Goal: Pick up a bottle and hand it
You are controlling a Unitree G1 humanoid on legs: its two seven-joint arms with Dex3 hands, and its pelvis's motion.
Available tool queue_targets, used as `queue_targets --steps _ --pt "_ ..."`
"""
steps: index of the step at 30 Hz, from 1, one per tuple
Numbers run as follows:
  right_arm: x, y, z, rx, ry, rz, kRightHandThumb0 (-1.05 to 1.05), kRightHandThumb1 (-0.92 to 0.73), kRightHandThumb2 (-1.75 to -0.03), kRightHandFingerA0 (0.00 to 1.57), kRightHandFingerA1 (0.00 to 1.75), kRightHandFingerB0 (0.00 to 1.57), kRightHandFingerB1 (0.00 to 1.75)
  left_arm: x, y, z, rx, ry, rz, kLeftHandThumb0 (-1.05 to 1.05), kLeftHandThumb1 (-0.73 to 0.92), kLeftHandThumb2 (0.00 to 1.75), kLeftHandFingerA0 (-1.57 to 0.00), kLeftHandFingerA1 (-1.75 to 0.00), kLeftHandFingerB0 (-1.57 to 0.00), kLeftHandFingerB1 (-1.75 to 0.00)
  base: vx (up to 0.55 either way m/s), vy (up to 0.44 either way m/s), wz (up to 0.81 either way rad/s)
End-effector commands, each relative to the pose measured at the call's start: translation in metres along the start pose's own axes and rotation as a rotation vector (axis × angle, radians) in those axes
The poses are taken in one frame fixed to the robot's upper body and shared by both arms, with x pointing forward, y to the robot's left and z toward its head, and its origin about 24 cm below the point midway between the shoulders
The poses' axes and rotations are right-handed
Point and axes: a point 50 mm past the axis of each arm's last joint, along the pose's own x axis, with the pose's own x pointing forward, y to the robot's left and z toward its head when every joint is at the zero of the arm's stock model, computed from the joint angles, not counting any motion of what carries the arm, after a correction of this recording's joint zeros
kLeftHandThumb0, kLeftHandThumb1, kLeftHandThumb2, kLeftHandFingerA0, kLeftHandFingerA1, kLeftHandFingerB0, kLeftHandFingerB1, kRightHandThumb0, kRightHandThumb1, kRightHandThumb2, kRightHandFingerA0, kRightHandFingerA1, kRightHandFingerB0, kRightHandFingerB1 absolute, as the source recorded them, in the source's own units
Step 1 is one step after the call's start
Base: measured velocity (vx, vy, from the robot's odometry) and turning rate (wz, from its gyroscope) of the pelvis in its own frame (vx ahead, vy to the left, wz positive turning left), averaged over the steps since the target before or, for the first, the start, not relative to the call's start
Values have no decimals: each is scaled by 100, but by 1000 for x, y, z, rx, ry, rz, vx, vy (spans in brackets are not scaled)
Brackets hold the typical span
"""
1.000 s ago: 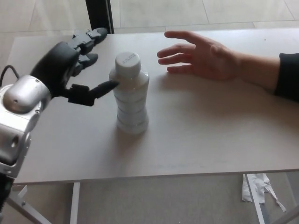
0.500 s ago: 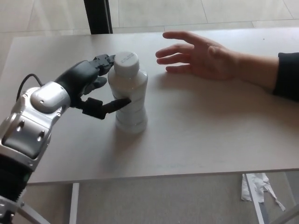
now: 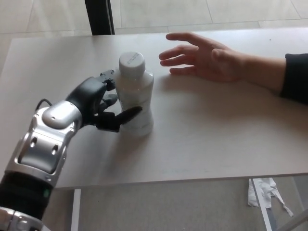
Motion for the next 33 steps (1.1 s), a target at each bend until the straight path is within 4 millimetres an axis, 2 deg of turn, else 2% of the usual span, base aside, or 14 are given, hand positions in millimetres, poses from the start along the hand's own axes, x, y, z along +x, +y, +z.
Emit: queue_targets --steps 1,2,13,16,17,20,22,24,25,27,28,29,30,33 --pt "4 3 14 -2 -48 -1 -63 -45 -84 48 66 32 53 5 -9 -7 -82 -19 40 -89 44 61 -1 -38 0 0 0 0 0" --pt "4 4 15 -9 -51 -1 -68 -46 -84 49 66 31 51 8 -15 -7 -90 -29 20 -81 50 91 0 -18 0 0 0 0 0" --pt "6 3 19 20 -73 -9 -60 -55 -57 44 61 35 42 14 -39 -13 -96 -84 10 -86 53 91 0 -14 0 0 0 0 0" --pt "5 2 17 5 -74 -13 -59 -55 -57 48 61 36 40 15 -52 -8 -178 -131 242 -75 48 55 -13 -50 0 -1 0 0 0" --pt "5 3 17 4 -79 -14 -59 -55 -57 48 62 36 40 16 -55 -5 -181 -140 329 -72 37 81 -18 -55 0 -10 0 0 0" --pt "5 3 17 8 -80 -23 -67 -45 -84 48 67 31 51 18 -61 -1 -186 -148 477 -60 38 79 -52 -66 -4 -16 0 0 0" --pt "5 3 17 38 -74 -35 -54 -55 -57 55 67 37 42 20 -67 2 -151 -166 559 -19 49 95 -100 -104 -4 -47 0 0 0" --pt "5 4 16 42 -75 -39 -55 -41 -84 53 71 32 54 20 -69 1 -140 -158 580 -17 76 63 -101 -116 -21 -30 0 0 0" --pt "5 4 16 46 -74 -40 -55 -42 -85 53 72 31 54 19 -73 1 -150 -168 596 -18 85 65 -83 -89 -52 -41 0 0 0" --pt "5 4 16 42 -77 -41 -50 -57 -57 57 70 37 43 19 -75 0 -133 -172 582 -10 75 68 -80 -114 -90 -72 0 0 0" --pt "5 4 16 41 -77 -41 -50 -57 -57 57 70 37 43 19 -75 0 -132 -172 579 -10 75 68 -80 -114 -90 -72 0 0 0" --pt "5 4 16 41 -78 -42 -48 -58 -57 59 70 37 43 20 -76 -1 -115 -168 589 -2 68 94 -81 -152 -85 -128 0 0 0" --pt "5 4 16 39 -83 -45 -45 -59 -58 61 72 38 43 20 -75 -3 -106 -159 609 -15 81 79 -73 -175 -68 -149 0 0 0" --pt "5 3 16 40 -82 -49 -49 -46 -86 61 75 33 54 19 -74 -5 -137 -151 641 -19 80 82 -76 -175 -65 -156 0 0 0"
